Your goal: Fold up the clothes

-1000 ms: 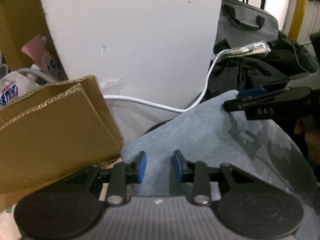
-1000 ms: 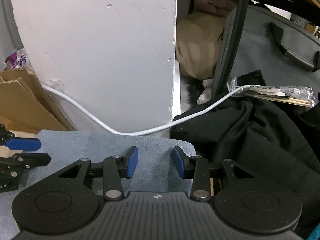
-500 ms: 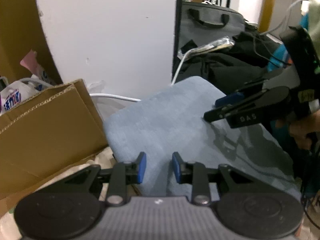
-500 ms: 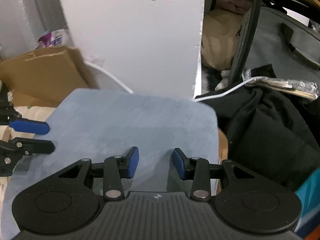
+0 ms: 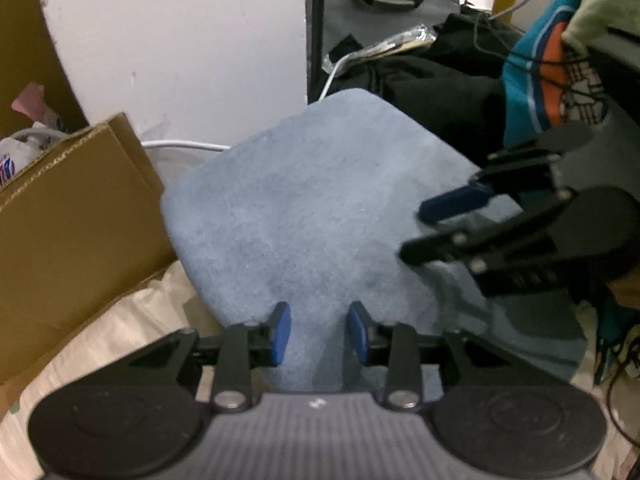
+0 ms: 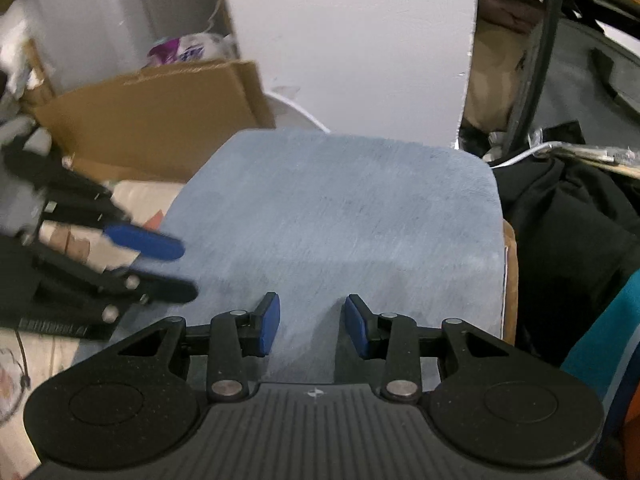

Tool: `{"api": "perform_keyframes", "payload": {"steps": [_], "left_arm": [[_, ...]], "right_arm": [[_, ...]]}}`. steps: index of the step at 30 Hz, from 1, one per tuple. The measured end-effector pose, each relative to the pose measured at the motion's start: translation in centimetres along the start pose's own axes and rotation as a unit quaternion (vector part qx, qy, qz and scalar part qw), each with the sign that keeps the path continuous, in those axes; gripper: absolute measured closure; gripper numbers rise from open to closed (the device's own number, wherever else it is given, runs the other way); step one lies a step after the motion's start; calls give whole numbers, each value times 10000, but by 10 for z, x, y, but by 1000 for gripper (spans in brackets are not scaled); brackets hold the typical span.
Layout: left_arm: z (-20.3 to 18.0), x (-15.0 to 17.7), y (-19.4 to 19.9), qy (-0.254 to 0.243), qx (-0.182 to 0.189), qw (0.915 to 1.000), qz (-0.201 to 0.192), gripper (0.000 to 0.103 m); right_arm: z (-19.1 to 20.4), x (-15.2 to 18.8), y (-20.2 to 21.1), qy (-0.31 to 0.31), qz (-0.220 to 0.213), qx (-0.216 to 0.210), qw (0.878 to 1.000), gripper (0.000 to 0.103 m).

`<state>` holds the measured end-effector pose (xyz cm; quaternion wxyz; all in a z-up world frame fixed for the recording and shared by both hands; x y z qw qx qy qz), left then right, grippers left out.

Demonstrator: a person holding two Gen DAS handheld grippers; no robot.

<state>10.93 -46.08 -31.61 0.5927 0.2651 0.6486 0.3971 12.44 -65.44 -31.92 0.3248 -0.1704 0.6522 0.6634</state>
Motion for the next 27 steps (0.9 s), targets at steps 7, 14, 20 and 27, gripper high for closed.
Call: {"api": "perform_keyframes", "payload": {"steps": [7, 14, 20, 27], "left_arm": [[1, 6, 1, -56, -32, 9998, -174, 63], [-2, 18, 16, -65, -172, 9996, -234, 63], [-5, 30, 28, -23, -257, 9994, -245, 63], [-9, 38, 56, 205, 39, 9997, -91, 63]], "right_arm": [[1, 17, 13, 23, 28, 137, 9999, 56], [-4, 41, 31, 63, 66, 329, 9994, 56], [-8, 61, 47, 64, 91, 474, 9988, 56], [-12, 93, 77, -548, -23, 458, 9974, 56]]}}
Point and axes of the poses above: each gripper's, at about its wrist camera, not at the fingertips, and y roughly against the way its jaws point, z to its left, x to its underside, the point moved 7 cm from there along -y, roughly the way its jaws point, and after that the axes turned 2 degrees about -z, right-handed, at the moved point
